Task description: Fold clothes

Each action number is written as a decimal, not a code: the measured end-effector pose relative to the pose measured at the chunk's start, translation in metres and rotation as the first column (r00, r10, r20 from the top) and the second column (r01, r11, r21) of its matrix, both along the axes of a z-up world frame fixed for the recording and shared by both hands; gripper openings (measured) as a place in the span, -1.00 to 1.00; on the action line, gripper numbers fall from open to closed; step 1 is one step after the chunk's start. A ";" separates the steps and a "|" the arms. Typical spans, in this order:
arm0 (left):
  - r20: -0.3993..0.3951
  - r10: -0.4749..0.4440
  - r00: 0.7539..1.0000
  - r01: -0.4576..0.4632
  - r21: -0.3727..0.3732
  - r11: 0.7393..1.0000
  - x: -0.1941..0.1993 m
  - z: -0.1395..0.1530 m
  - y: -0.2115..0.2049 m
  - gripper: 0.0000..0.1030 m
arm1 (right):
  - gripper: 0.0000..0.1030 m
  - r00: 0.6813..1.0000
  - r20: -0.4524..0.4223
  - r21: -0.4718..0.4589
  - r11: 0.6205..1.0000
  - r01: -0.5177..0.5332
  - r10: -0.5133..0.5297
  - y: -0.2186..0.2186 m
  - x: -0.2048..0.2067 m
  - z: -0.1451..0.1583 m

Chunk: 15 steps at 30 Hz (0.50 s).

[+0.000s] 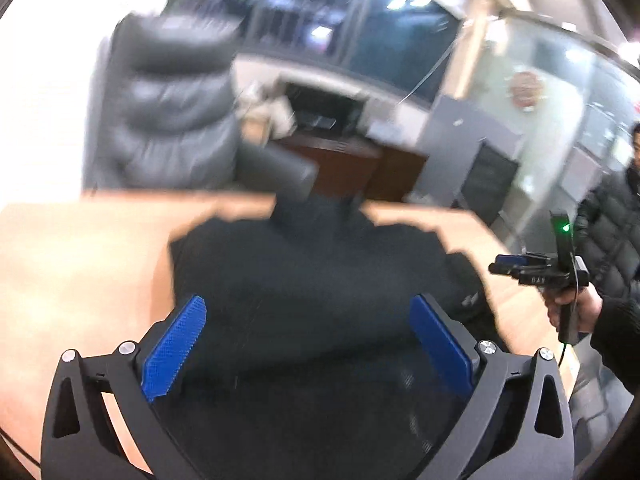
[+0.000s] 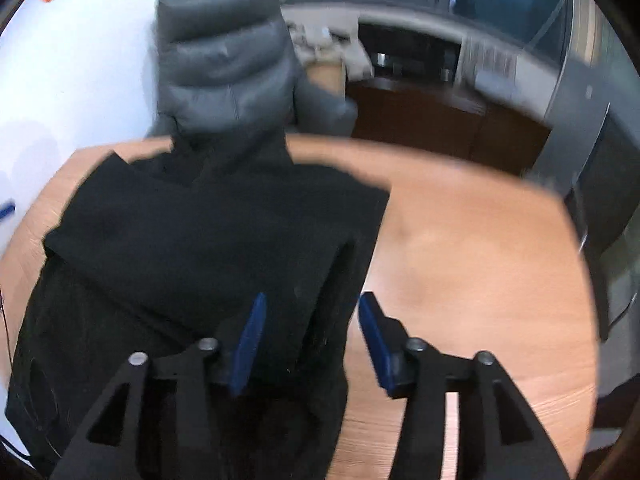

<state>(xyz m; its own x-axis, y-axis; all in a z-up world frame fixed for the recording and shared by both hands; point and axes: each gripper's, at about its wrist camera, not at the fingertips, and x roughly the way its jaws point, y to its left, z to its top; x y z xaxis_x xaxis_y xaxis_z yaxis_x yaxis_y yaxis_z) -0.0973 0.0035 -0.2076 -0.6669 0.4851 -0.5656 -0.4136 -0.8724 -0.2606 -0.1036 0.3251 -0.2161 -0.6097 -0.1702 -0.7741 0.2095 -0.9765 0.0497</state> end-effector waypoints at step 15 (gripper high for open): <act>0.276 -0.051 0.960 0.079 -0.090 0.993 -0.149 -0.137 0.026 0.91 | -0.44 0.994 0.103 -0.052 0.998 -0.022 0.027 -0.024 -0.074 -0.089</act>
